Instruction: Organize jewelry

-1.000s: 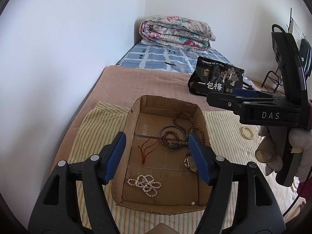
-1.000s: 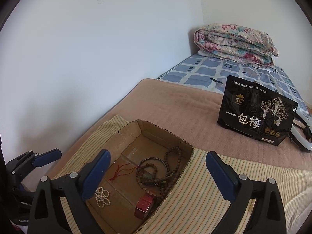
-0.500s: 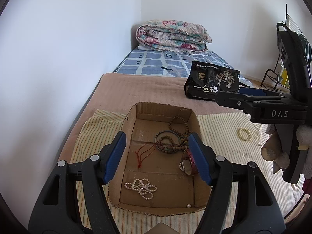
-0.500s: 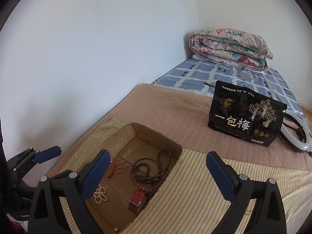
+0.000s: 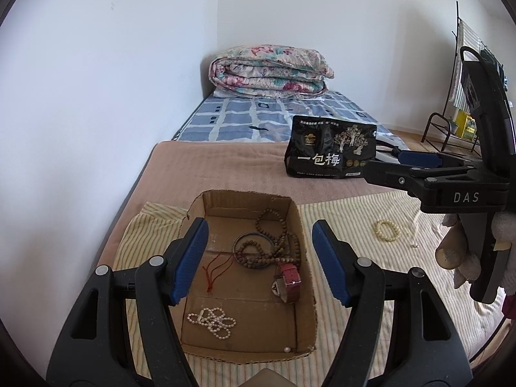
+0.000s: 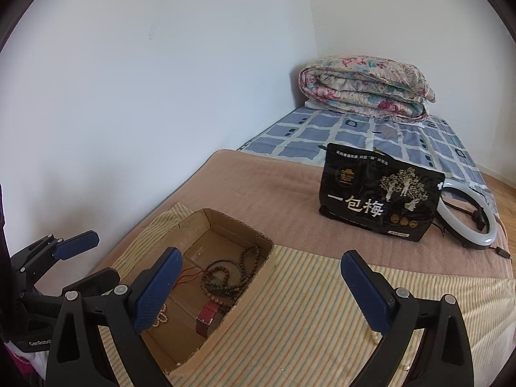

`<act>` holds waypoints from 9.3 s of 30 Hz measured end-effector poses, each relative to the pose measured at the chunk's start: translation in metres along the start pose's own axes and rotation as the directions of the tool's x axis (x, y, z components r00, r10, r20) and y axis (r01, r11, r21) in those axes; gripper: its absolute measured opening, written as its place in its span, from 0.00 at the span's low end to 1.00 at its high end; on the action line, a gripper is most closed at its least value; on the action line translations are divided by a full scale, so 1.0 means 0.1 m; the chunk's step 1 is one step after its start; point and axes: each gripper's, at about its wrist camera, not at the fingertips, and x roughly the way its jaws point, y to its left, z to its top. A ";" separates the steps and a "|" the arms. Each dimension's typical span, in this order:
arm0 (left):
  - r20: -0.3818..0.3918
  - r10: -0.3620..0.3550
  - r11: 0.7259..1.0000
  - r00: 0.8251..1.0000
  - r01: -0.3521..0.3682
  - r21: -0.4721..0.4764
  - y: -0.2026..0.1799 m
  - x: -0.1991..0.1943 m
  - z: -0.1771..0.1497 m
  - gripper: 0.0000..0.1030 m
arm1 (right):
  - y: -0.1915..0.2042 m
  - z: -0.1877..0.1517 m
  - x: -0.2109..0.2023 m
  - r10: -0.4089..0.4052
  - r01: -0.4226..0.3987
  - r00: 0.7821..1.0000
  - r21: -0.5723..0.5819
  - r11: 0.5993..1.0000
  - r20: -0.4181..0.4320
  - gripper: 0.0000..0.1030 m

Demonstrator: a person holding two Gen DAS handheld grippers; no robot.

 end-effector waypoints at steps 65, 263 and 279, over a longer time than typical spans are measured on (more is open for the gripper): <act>-0.232 -0.219 0.963 0.948 0.248 0.103 -1.81 1.26 -0.02 0.67 | -2.04 -1.53 -0.52 -0.139 0.176 0.971 0.189 0.966 -0.194 0.79; 0.001 0.018 0.998 1.000 -0.018 -0.058 0.37 0.08 -0.07 0.65 | 0.88 -0.91 -0.07 0.055 -0.057 0.998 -0.090 0.994 -0.027 0.96; 0.082 0.037 0.998 0.996 -0.032 -0.061 0.08 -0.67 0.08 0.75 | 0.70 -0.78 -0.66 -0.011 0.015 0.998 -0.073 0.997 0.063 1.00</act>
